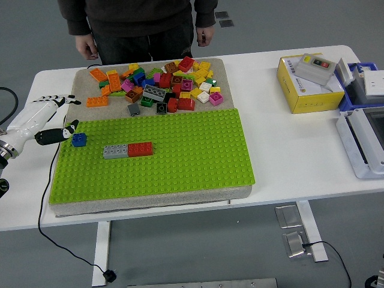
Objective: Pick up the brick,pile it on top of brick,press brick,pick up the brick,pile it on top of brick,press brick
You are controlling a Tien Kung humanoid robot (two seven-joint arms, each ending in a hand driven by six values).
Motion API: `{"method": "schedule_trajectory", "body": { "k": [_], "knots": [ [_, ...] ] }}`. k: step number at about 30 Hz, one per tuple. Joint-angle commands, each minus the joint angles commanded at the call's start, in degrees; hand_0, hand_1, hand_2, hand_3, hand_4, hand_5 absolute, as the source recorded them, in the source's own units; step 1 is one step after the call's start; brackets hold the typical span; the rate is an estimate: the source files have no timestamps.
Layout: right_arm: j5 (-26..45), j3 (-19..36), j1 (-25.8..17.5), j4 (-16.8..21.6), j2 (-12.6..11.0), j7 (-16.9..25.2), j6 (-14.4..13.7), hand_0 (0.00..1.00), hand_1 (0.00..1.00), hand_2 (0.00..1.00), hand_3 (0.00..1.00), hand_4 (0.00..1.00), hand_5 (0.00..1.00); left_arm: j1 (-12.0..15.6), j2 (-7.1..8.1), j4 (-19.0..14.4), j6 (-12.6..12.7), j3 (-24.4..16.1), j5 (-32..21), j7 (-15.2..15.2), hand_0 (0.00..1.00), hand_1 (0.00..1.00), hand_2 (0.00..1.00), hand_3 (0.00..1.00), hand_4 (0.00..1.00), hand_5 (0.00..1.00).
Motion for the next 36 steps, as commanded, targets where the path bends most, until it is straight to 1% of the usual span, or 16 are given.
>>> {"method": "schedule_trajectory", "body": {
  "k": [3, 8, 11, 14, 18, 22, 26, 31, 36],
  "knots": [
    [-0.20, 0.01, 0.14, 0.03, -0.02, -0.09, 0.05, 0.594, 0.548, 0.531, 0.663, 0.020, 0.920, -1.60, -1.39, 2.69, 0.01, 4.86, -1.08, 1.11, 0.957, 0.974, 0.964, 0.808, 0.581, 0.286],
    [-0.30, -0.05, 0.24, 0.09, -0.02, -0.17, 0.13, 0.594, 0.548, 0.531, 0.663, 0.020, 0.920, -2.67, -3.03, 5.13, -0.20, 11.60, -2.38, 2.45, 0.957, 0.974, 0.964, 0.808, 0.581, 0.286],
    [0.02, -0.32, 0.32, 0.10, -0.07, 0.02, 0.19, 0.593, 0.549, 0.531, 0.663, 0.024, 0.924, -3.33, -3.74, 6.18, -0.23, 14.96, -2.85, 2.89, 0.958, 0.974, 0.972, 0.811, 0.584, 0.286],
    [0.19, -0.55, 0.46, 0.12, -0.08, 0.12, 0.27, 0.593, 0.549, 0.531, 0.663, 0.024, 0.924, -4.15, -4.36, 7.31, -0.18, 16.98, -3.47, 3.17, 0.958, 0.974, 0.972, 0.811, 0.584, 0.286],
    [-0.10, -0.45, 0.58, 0.15, -0.04, 0.03, 0.41, 0.594, 0.549, 0.532, 0.662, 0.030, 0.928, -4.95, -4.75, 8.23, 0.07, 17.37, -4.02, 3.24, 0.958, 0.975, 0.976, 0.822, 0.585, 0.284],
    [-0.21, -0.32, 0.65, 0.16, -0.10, 0.02, 0.53, 0.594, 0.548, 0.530, 0.664, 0.034, 0.928, -5.43, -4.63, 8.27, 0.40, 16.85, -4.11, 2.94, 0.958, 0.976, 0.974, 0.826, 0.596, 0.281],
    [-0.21, -0.25, 0.72, 0.14, -0.15, 0.09, 0.61, 0.594, 0.548, 0.530, 0.664, 0.034, 0.928, -6.01, -4.66, 8.88, 0.48, 17.24, -4.63, 2.90, 0.958, 0.976, 0.974, 0.826, 0.596, 0.281],
    [-0.57, -0.15, 0.84, 0.15, -0.10, -0.04, 0.66, 0.587, 0.548, 0.531, 0.665, 0.034, 0.928, -6.86, -4.71, 11.02, 0.44, 19.09, -7.85, 2.80, 0.958, 0.978, 0.976, 0.825, 0.605, 0.281],
    [-0.35, -0.34, 0.86, 0.19, -0.12, -0.01, 0.65, 0.587, 0.548, 0.530, 0.665, 0.035, 0.928, -7.10, -4.55, 12.60, 0.48, 20.42, -9.87, 2.56, 0.958, 0.978, 0.974, 0.824, 0.607, 0.280]
  ]
}}
